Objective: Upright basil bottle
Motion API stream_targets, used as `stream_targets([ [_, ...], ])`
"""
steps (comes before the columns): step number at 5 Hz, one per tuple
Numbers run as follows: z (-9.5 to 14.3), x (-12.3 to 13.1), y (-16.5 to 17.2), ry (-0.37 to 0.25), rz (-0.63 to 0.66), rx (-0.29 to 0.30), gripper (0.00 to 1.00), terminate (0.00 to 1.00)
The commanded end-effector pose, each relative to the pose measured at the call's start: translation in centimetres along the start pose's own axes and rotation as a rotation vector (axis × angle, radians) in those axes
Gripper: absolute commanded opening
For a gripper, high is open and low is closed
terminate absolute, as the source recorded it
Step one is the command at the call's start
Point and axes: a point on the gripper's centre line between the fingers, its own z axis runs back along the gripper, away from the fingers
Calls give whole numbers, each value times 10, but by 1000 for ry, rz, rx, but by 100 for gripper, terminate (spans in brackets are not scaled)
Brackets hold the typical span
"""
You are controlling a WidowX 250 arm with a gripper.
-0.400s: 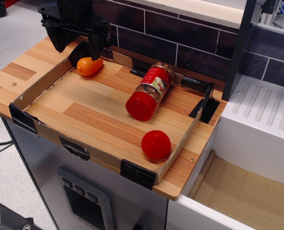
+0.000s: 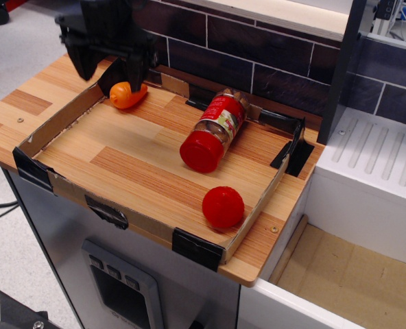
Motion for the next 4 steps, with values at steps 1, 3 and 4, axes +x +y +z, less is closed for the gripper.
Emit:
stream_targets([
  [1, 26, -18, -41, 49, -92, -98, 100, 0],
  [3, 23, -33, -82, 58, -145, -160, 100, 0],
  [4, 18, -36, -92, 27, -117, -143, 100, 0],
])
